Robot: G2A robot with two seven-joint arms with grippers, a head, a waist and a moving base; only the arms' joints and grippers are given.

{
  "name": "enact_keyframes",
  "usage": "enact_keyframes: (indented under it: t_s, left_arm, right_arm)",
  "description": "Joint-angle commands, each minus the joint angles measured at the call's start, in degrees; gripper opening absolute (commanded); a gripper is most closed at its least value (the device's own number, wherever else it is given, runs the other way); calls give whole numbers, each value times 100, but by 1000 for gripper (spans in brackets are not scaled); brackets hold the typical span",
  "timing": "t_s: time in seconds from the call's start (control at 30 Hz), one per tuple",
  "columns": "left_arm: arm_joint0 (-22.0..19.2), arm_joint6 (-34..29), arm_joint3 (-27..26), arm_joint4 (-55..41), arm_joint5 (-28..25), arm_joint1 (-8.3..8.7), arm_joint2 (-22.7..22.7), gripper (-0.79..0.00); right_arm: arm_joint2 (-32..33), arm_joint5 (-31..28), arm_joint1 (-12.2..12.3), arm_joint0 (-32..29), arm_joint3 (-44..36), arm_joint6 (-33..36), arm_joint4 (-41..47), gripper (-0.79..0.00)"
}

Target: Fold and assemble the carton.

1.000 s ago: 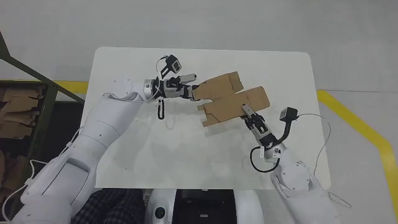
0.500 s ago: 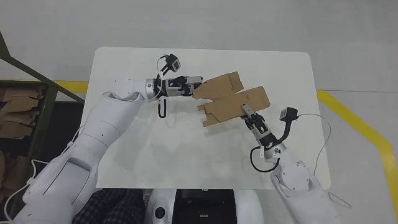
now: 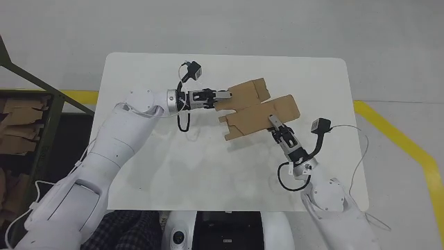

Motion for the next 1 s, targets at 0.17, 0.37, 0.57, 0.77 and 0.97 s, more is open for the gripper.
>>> enact_keyframes:
  t_s: [0.17, 0.37, 0.57, 0.77, 0.97]
  left_arm:
    - [62, 53, -94, 273, 86, 12, -46, -502]
    - [100, 113, -172, 462, 155, 13, -71, -533]
    - [135, 131, -193, 459, 210, 10, -131, -646]
    - [160, 91, -225, 491, 252, 3, -158, -785]
    - [190, 21, -256, 411, 288, -6, -203, -785]
  right_arm:
    - [20, 25, -14, -13, -9, 1, -42, -785]
    - [27, 59, -27, -16, -16, -2, -80, -785]
    - [32, 45, -42, -28, -22, -15, -81, -785]
    - [48, 64, -53, -41, -31, -4, -100, -785]
    - [55, 90, -65, -52, -37, 11, -78, -142]
